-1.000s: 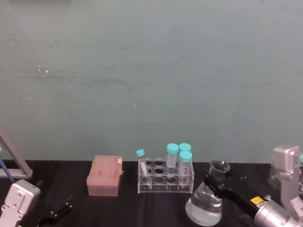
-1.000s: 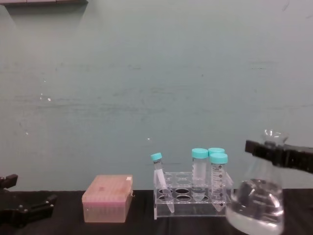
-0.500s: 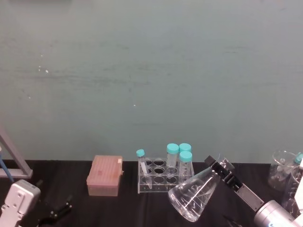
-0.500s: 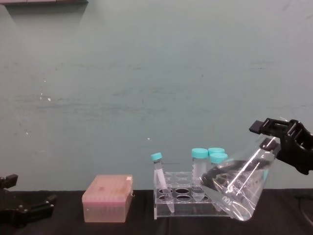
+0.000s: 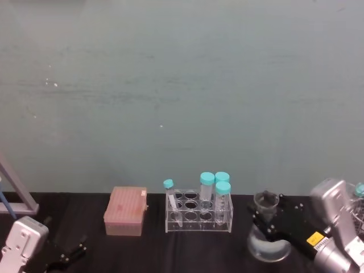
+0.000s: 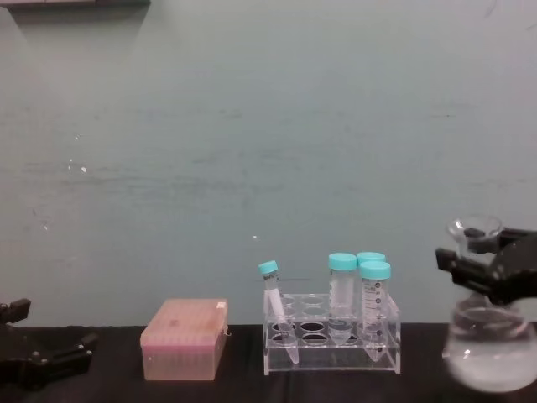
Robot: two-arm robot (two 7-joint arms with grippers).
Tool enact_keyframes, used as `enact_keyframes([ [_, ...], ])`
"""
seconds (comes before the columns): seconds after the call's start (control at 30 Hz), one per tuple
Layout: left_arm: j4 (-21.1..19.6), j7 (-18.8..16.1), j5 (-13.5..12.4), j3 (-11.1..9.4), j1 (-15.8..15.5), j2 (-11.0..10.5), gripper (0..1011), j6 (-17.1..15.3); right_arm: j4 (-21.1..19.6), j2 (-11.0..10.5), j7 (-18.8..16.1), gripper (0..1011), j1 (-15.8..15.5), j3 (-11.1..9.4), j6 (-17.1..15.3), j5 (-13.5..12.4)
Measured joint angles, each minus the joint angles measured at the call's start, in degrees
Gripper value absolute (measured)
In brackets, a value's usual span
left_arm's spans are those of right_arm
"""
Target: Pick up the beaker with the right gripper, shake it three times, and then put it down.
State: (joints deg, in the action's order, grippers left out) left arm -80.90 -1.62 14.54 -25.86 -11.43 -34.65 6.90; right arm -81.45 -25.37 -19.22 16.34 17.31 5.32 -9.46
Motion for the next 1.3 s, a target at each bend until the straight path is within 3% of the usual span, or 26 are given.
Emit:
enact_keyframes([
  [0.1,0.0,0.0,0.0,0.0,0.0,0.0,1000,0.0,0.48,-2.25,2.83,457,1.03,2.38,3.51,9.18],
  [0.13,0.0,0.0,0.0,0.0,0.0,0.0,1000,0.0,0.77,-3.57,4.67,457,1.73,3.8,5.26,14.67],
  [0.2,0.0,0.0,0.0,0.0,0.0,0.0,1000,0.0,1.03,-4.48,6.24,457,2.26,4.81,6.45,18.97],
  [0.23,0.0,0.0,0.0,0.0,0.0,0.0,1000,0.0,1.33,-5.4,7.93,457,2.86,5.84,7.51,23.51],
  [0.33,0.0,0.0,0.0,0.0,0.0,0.0,1000,0.0,1.89,-6.59,10.37,457,3.72,7.08,8.67,29.92],
  [0.47,0.0,0.0,0.0,0.0,0.0,0.0,1000,0.0,2.45,-6.99,11.61,457,4.18,7.41,9.28,33.4],
  [0.53,0.0,0.0,0.0,0.0,0.0,0.0,1000,0.0,2.62,-6.9,11.63,457,4.21,7.29,9.4,33.56],
  [0.63,0.0,0.0,0.01,0.0,0.0,0.0,1000,0.0,2.74,-6.1,10.71,457,4.0,6.34,9.5,31.82],
  [0.73,0.0,0.0,0.01,0.0,0.0,0.0,1000,0.0,2.77,-4.66,8.4,457,3.41,4.84,9.34,27.46],
  [0.77,0.0,0.0,0.01,0.0,0.0,0.0,1000,0.0,2.68,-3.62,6.49,457,2.93,3.56,8.81,23.38],
  [0.83,0.0,0.0,0.01,0.0,0.0,0.01,1000,0.0,2.48,-2.21,3.93,457,2.35,1.83,7.71,18.13],
  [0.87,0.0,0.0,0.01,0.0,0.0,0.0,1000,0.0,2.22,-0.59,1.53,457,1.8,0.02,6.03,12.79],
  [0.97,0.0,0.0,0.01,0.0,0.0,0.0,1000,0.0,1.82,1.8,-1.56,457,1.16,-2.81,2.58,5.16],
  [1.03,0.0,0.0,0.01,0.0,0.0,0.0,1000,0.0,1.39,4.11,-3.69,457,0.59,-5.11,-1.96,-1.88],
  [1.2,0.0,0.0,0.01,0.0,0.0,0.0,1000,0.0,1.0,5.21,-4.06,457,0.24,-5.91,-5.01,-5.74],
  [1.3,0.0,0.0,0.01,0.0,0.0,0.0,1000,0.0,0.76,5.17,-3.94,457,0.09,-5.81,-6.03,-6.57],
])
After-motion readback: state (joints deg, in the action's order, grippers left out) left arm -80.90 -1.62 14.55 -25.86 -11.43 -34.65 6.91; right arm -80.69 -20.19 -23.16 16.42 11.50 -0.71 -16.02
